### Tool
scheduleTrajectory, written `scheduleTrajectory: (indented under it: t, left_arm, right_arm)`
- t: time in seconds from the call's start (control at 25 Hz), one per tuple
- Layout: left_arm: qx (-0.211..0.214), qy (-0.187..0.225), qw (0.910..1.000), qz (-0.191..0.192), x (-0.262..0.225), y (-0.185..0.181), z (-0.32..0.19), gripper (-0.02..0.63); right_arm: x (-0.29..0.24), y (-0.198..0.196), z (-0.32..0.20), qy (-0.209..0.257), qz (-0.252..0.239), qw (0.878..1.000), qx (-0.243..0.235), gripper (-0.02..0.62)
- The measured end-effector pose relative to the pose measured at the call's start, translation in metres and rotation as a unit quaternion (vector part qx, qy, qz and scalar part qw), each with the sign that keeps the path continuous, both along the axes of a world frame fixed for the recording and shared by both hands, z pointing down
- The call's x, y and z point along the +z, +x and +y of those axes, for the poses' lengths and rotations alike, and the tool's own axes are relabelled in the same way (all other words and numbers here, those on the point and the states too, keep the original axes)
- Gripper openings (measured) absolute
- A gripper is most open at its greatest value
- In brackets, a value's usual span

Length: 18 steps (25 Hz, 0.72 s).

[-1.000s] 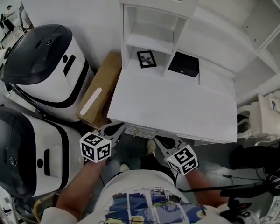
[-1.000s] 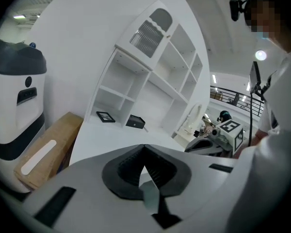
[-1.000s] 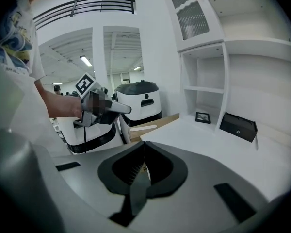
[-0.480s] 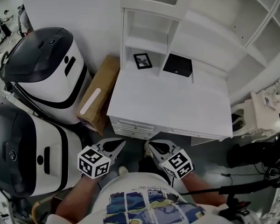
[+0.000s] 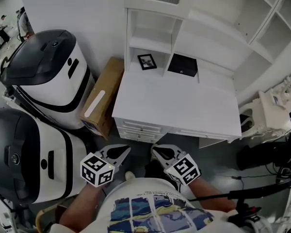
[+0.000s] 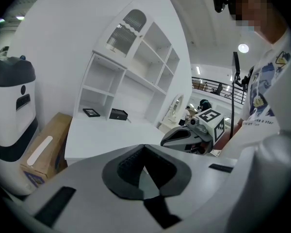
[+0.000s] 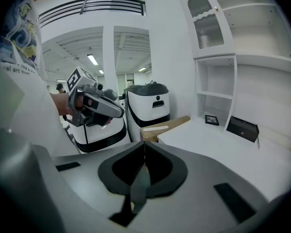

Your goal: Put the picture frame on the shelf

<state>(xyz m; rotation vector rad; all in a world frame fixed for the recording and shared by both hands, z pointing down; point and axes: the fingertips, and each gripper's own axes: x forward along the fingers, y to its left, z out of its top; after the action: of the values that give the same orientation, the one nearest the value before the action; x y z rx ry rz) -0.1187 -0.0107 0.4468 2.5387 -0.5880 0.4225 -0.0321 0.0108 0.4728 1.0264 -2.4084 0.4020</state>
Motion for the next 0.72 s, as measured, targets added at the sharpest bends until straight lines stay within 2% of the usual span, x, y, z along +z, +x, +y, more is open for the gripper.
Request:
scheduleTrajectory:
  t: [0.72]
  left_arm:
    - [-0.011,0.002,0.9999,0.007,-0.001,-0.002,0.000,0.012]
  right_arm:
    - [-0.002,-0.003,-0.010,0.010,0.004,1.000,-0.015,0.025]
